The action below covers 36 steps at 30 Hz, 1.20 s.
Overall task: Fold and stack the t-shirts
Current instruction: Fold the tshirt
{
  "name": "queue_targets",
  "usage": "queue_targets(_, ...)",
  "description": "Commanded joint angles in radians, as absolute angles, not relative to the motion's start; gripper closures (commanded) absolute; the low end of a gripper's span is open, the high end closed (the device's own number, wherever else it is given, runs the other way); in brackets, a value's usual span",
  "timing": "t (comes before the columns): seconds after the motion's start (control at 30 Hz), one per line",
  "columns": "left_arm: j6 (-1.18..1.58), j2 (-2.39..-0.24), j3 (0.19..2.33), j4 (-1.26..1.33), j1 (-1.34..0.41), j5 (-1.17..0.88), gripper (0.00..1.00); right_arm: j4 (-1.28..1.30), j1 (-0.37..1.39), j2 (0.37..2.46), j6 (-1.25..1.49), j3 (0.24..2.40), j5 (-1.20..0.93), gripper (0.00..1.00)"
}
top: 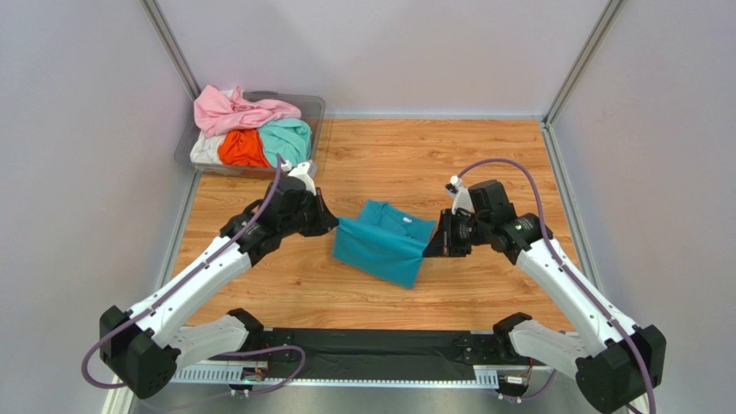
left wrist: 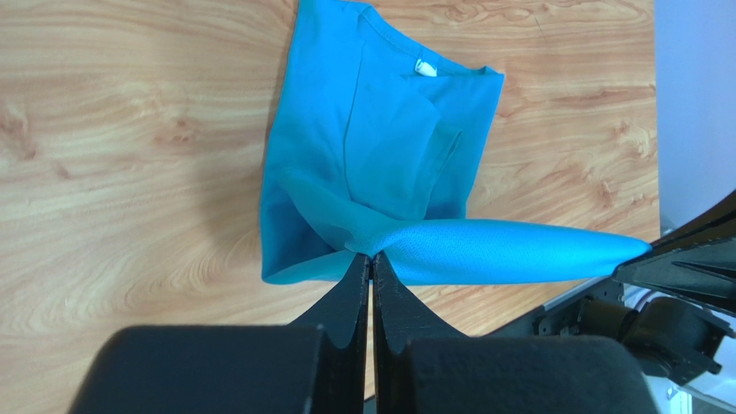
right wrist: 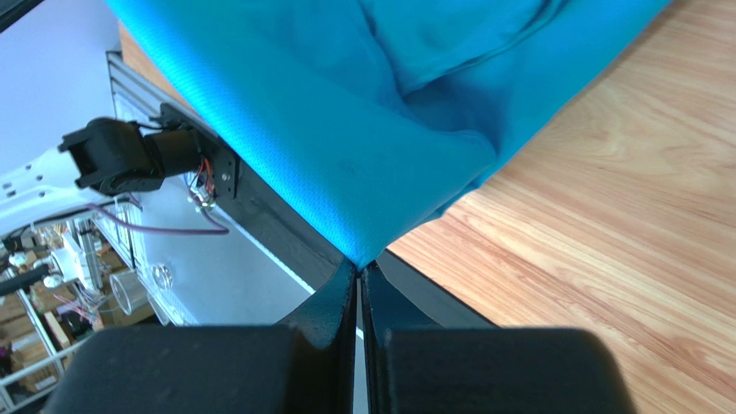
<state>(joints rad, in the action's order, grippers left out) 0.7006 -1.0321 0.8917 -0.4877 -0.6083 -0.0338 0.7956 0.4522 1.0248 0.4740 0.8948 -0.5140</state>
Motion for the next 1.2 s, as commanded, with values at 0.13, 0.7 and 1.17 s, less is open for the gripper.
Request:
queue_targets(0.13, 0.629, -1.206, 1.045, -0.391, -0.597, 0.034, 1.00, 0.798, 0.351, 1.121, 0.413, 0.969, -0.450, 1.00)
queue_targets(0.7, 0.584, -1.615, 1.311, -0.330, -0.558, -0.066, 1.00, 0.557, 0.256, 1.304, 0.492, 0.968, -0.243, 1.00)
queue_targets(1.17, 0.557, -2.017, 1.598, -0.383, -0.548, -0.048, 1.00, 0.425, 0.204, 1.641, 0.471, 1.101, -0.123, 1.00)
